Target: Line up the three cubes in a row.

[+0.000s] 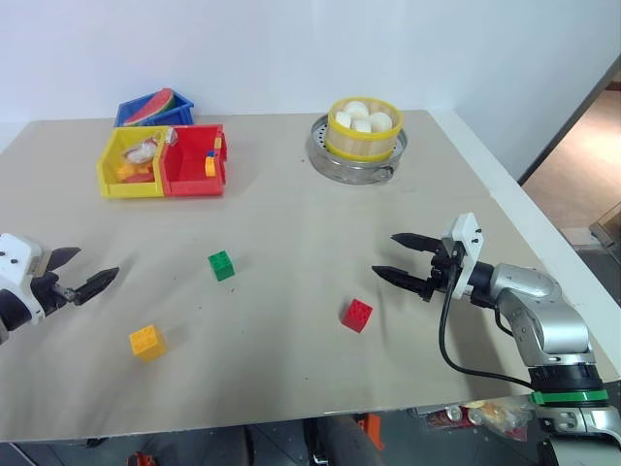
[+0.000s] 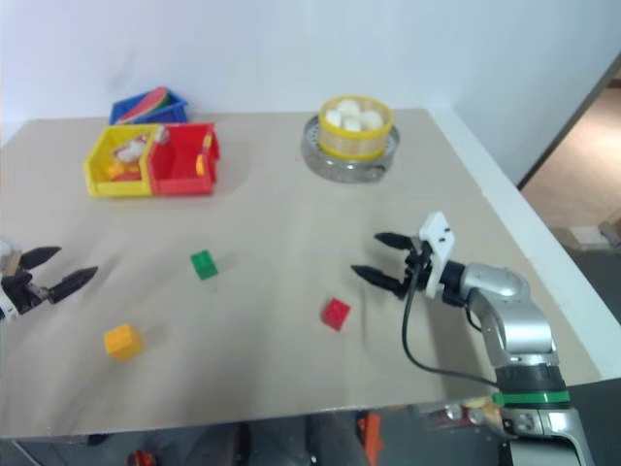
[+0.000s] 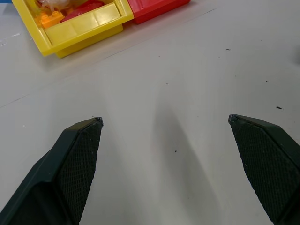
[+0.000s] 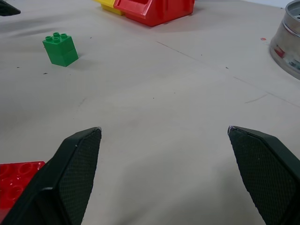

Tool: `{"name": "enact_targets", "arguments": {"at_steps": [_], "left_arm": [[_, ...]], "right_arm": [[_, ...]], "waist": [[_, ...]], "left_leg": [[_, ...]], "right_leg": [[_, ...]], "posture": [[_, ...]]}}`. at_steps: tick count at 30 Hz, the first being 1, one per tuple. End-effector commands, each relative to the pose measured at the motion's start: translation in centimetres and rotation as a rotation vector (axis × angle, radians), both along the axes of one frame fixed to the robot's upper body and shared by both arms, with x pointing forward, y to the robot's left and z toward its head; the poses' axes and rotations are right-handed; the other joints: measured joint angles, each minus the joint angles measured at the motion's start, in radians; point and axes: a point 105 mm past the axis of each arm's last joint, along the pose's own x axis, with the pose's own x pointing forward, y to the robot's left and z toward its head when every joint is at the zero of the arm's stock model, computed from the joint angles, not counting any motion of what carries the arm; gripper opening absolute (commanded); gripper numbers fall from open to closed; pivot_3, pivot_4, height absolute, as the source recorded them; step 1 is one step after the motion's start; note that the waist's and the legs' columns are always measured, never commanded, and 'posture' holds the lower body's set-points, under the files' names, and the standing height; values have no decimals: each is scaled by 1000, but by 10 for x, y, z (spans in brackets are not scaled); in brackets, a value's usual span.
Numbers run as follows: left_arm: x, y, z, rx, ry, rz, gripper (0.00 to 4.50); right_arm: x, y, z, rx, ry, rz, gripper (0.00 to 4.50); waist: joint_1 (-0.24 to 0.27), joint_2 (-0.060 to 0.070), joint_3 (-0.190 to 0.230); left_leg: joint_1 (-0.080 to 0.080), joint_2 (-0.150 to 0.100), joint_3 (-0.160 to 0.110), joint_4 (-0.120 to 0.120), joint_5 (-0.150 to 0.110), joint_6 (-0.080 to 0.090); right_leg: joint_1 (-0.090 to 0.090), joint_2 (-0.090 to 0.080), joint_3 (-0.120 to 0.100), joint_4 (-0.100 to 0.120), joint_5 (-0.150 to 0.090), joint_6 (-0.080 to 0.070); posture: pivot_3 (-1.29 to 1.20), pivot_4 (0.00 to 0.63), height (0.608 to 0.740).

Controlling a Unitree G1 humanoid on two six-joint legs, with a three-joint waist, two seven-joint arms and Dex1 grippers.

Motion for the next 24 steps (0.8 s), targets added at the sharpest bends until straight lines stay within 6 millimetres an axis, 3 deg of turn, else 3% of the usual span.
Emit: {"name": "enact_targets", "arguments": {"at_steps": [1, 13, 16, 18, 20, 24], "left_arm": [[0, 0, 11, 6, -59, 17, 4451], [2, 1, 8, -38, -93, 52, 4451], [3, -4, 16, -33, -145, 32, 4451], [5, -22, 37, -7, -225, -45, 4451], [2, -58, 57, 24, -272, -198, 4451], [-18, -120, 58, 43, -205, -488, 4451]], "right_arm": [[0, 2, 17, -8, -70, 12, 4500], [1, 3, 15, -11, -44, -14, 4500], [2, 3, 19, -19, -84, -18, 4500], [1, 3, 27, -11, -131, -24, 4500], [-6, 8, 39, -7, -171, -3, 4500], [-32, 24, 44, -27, -169, 81, 4500]], "waist": [[0, 0, 0], [0, 0, 0], [0, 0, 0], [1, 0, 0], [1, -1, 0], [1, -1, 0]], "left_leg": [[0, 0, 0, 0, 0, 0], [0, 0, 0, 0, 0, 0], [0, 0, 0, 0, 0, 0], [0, 0, 0, 0, 0, 0], [-1, 0, -1, 1, 0, 0], [-1, -1, -1, 1, 0, -1]], "right_leg": [[0, 0, 0, 0, 0, 0], [0, 0, 0, 0, 0, 0], [0, 0, 0, 0, 0, 0], [0, 0, 0, 0, 0, 0], [0, -1, 1, 0, 0, 0], [0, -1, 2, 0, 0, 1]], "posture": [[0, 150, 740], [0, 150, 740], [0, 150, 740], [0, 150, 740], [0, 150, 740], [0, 150, 740]]}}
